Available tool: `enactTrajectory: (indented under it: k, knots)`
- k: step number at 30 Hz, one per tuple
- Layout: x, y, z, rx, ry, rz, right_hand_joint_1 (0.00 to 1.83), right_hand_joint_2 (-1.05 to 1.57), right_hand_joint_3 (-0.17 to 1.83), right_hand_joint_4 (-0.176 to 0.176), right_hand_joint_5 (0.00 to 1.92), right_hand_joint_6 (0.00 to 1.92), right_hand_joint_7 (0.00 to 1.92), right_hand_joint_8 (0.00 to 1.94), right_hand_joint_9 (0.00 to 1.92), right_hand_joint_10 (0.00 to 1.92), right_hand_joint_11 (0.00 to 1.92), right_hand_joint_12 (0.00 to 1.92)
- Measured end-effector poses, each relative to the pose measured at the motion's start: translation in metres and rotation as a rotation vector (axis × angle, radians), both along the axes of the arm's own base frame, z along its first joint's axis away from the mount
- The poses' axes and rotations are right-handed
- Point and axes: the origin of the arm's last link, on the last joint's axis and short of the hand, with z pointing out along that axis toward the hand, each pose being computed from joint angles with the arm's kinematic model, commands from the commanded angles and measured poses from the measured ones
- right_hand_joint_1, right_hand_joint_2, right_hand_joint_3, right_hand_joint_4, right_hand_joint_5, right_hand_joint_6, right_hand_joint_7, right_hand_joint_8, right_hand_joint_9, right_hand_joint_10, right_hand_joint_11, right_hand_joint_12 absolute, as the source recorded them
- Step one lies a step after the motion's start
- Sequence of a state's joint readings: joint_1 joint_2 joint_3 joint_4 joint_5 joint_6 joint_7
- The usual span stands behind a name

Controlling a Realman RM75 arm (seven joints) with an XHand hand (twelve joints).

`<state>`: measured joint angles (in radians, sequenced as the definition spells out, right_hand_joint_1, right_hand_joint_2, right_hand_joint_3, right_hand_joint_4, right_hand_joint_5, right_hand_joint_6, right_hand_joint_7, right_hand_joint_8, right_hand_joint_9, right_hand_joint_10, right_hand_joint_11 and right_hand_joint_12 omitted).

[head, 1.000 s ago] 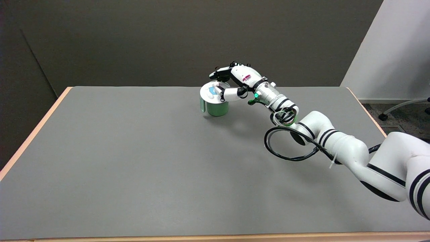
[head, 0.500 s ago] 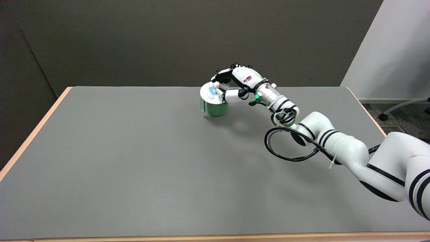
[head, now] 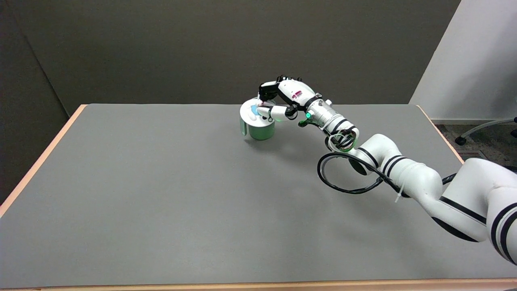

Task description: Place the white cup lid onto the cup.

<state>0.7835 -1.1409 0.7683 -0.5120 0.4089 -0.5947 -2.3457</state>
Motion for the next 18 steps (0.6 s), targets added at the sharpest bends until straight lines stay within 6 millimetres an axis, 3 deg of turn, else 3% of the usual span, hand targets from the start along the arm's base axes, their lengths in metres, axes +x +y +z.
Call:
enactTrajectory:
  k: [18]
  knots:
    - [0.0083,-0.0033,-0.0021,0.004,-0.009,0.022,0.88,1.15,0.22,0.176,0.70,1.40,0.72,0.45,0.59,0.54,0.12,1.08]
